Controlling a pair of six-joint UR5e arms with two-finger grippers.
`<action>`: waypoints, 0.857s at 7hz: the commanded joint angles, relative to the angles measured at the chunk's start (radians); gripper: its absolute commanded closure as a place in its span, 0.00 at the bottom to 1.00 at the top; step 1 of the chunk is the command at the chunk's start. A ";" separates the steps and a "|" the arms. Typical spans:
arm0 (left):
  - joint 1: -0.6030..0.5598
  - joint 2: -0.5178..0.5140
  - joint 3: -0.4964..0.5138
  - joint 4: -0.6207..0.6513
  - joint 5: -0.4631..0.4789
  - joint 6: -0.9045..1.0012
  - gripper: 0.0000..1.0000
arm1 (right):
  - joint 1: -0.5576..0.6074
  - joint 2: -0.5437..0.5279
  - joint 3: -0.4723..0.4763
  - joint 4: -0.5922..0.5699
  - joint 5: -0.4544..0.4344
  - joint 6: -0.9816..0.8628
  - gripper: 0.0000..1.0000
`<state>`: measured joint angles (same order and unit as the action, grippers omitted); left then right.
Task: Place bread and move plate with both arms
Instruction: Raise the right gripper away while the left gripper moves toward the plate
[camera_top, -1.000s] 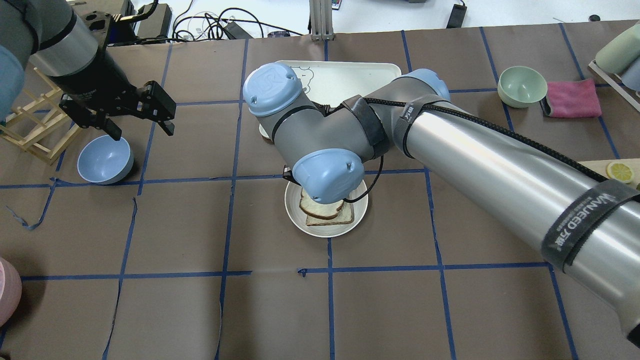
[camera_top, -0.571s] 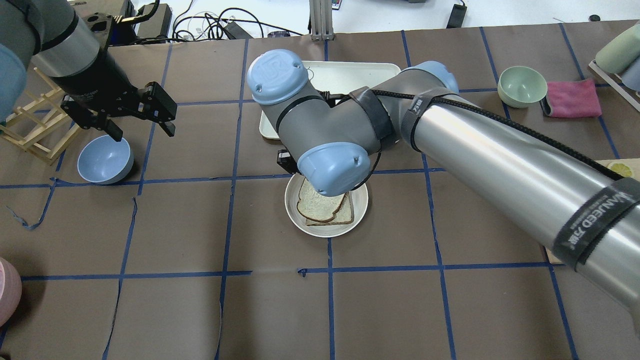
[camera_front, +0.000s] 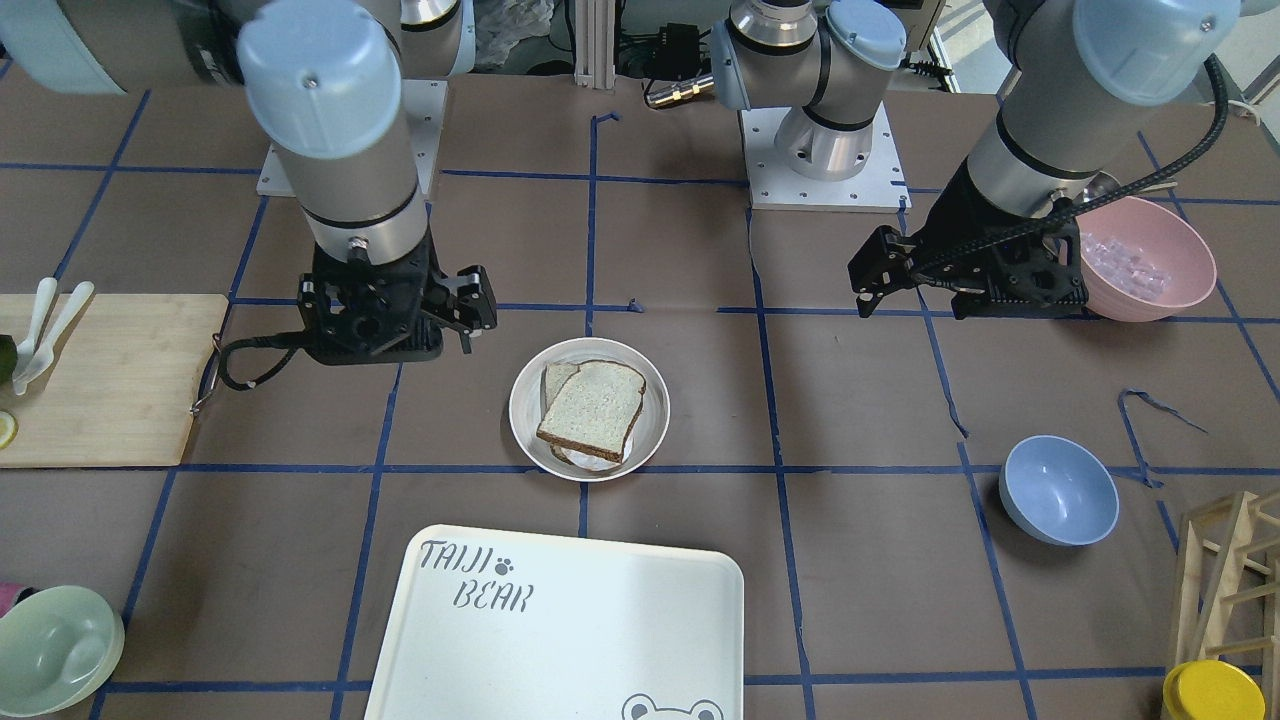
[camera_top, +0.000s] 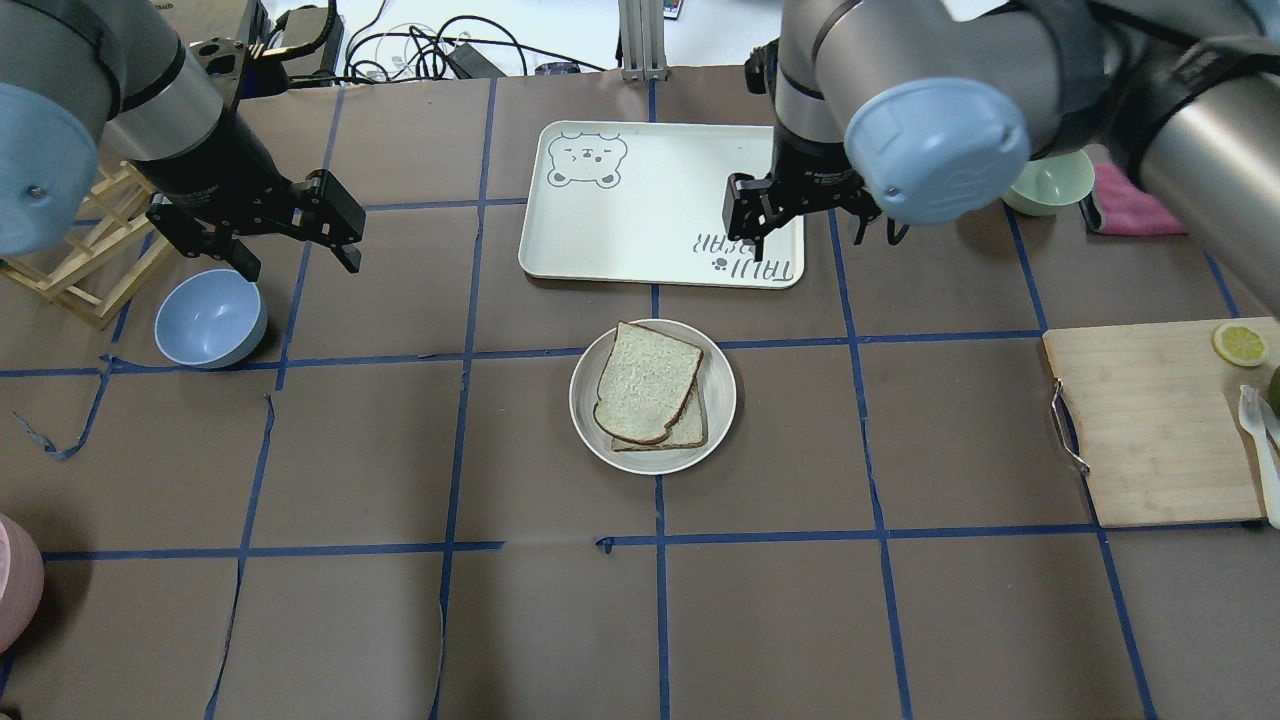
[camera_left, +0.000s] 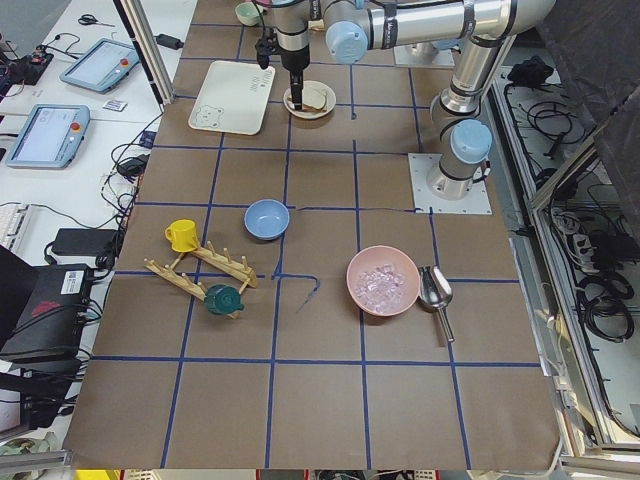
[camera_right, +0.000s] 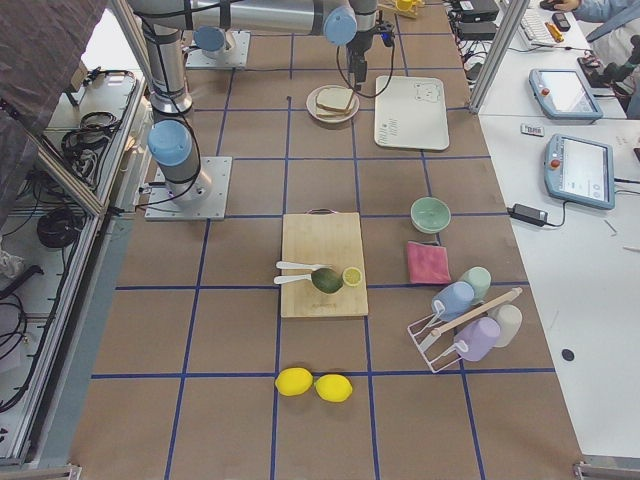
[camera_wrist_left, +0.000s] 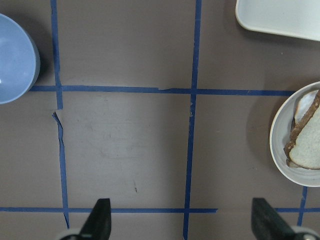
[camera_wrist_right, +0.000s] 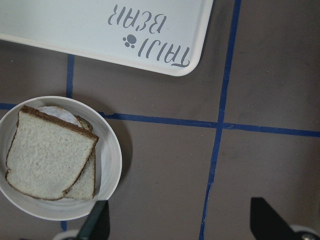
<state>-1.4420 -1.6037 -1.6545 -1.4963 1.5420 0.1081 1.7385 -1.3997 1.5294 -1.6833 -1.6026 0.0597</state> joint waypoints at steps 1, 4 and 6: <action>0.002 -0.022 -0.080 0.048 -0.003 -0.022 0.00 | -0.022 -0.079 -0.060 0.140 0.030 -0.024 0.00; -0.011 -0.140 -0.205 0.391 -0.165 -0.018 0.00 | -0.040 -0.079 -0.061 0.134 0.029 -0.024 0.00; -0.094 -0.217 -0.205 0.475 -0.198 -0.013 0.00 | -0.062 -0.085 -0.051 0.148 0.018 -0.040 0.00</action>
<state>-1.4855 -1.7721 -1.8547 -1.0885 1.3642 0.0955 1.6923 -1.4838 1.4696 -1.5441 -1.5746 0.0321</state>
